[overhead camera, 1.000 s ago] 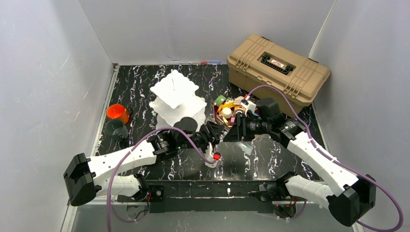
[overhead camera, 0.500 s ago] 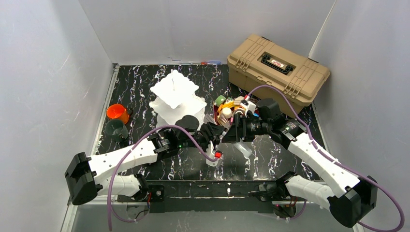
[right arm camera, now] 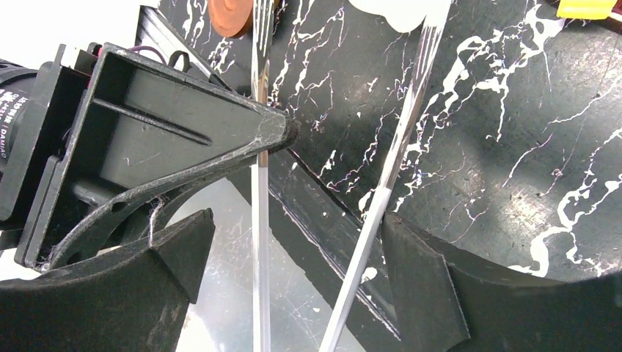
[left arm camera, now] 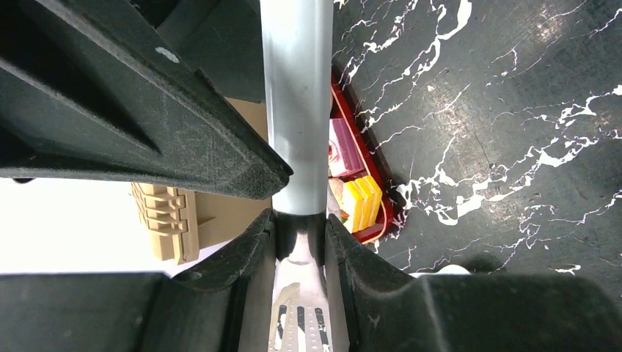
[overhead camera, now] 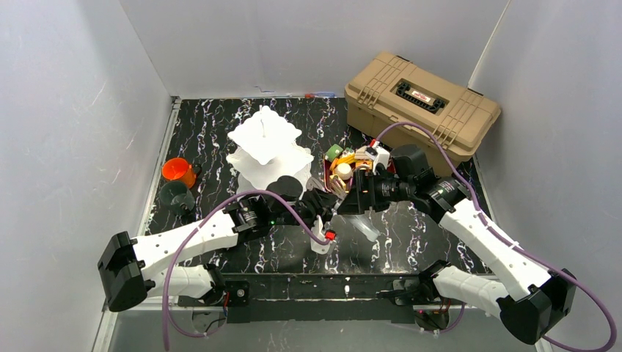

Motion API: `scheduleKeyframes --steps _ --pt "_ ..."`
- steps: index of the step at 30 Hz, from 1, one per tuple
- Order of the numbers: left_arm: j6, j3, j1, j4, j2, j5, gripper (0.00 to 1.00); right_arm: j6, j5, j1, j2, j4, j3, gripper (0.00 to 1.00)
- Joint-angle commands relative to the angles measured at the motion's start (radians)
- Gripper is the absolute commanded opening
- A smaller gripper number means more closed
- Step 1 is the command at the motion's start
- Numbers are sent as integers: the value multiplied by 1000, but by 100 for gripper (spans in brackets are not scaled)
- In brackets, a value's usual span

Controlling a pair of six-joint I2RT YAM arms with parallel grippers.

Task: Serve the afternoon tea
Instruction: Adjust the clamp.

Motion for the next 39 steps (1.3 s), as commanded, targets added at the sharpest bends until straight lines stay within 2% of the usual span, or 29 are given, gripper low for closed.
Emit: scheduleKeyframes --steps 1,7,24,27,30,32,34,38,39 --pt "-17 32 -6 -12 -25 21 3 -33 -18 4 1 22 49 91" --pt "-7 24 -5 15 -22 5 3 23 -49 4 -8 66 4 83" --pt "19 15 -5 73 -20 -8 1 94 -149 4 -3 98 -63 82" --pt "22 13 -5 71 -21 -6 1 93 -146 4 4 100 -64 75" --pt "23 11 -5 67 -23 -3 1 92 -144 4 6 117 -59 56" --pt "24 7 -5 65 -27 2 5 95 -128 4 2 128 -52 50" --pt "24 1 -5 72 -29 3 14 96 -115 4 0 126 -45 46" --pt "22 -11 -5 95 -34 3 49 82 -104 4 2 103 -44 43" --pt "20 -11 -5 96 -35 0 54 79 -98 4 0 97 -46 43"
